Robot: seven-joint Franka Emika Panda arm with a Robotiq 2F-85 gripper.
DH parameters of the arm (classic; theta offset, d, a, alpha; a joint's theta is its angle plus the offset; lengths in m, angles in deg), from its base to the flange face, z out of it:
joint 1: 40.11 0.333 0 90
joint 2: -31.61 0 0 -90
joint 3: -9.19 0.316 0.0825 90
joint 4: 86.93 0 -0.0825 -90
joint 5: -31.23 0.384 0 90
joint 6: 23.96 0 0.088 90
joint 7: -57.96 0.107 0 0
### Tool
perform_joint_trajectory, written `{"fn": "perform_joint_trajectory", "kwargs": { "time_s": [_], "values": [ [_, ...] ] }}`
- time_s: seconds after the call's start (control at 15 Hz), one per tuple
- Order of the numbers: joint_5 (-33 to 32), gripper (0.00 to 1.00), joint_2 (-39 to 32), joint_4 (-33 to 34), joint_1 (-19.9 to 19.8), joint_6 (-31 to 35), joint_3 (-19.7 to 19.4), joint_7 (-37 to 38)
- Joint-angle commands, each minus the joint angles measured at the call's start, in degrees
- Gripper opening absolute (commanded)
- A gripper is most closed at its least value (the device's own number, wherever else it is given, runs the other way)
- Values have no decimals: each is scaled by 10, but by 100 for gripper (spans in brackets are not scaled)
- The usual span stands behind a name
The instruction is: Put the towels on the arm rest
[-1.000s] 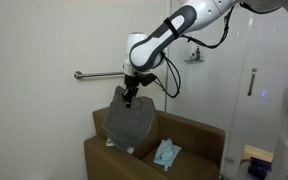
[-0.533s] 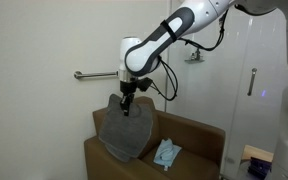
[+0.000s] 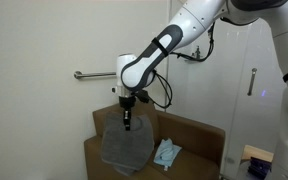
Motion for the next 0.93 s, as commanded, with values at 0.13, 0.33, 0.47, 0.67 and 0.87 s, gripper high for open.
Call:
{"fn": "perform_joint_trajectory", "kwargs": {
  "time_s": [0.13, 0.33, 0.47, 0.67, 0.87],
  "values": [
    [14, 6, -90, 75, -40, -33, 34, -130],
    [13, 6, -137, 116, -53, -60, 46, -195],
    [6, 6, -165, 144, -54, -80, 46, -225],
    [-17, 6, -209, 198, -38, -132, 33, -245],
    [-20, 6, -239, 244, -37, -179, 32, -277]
  ]
}}
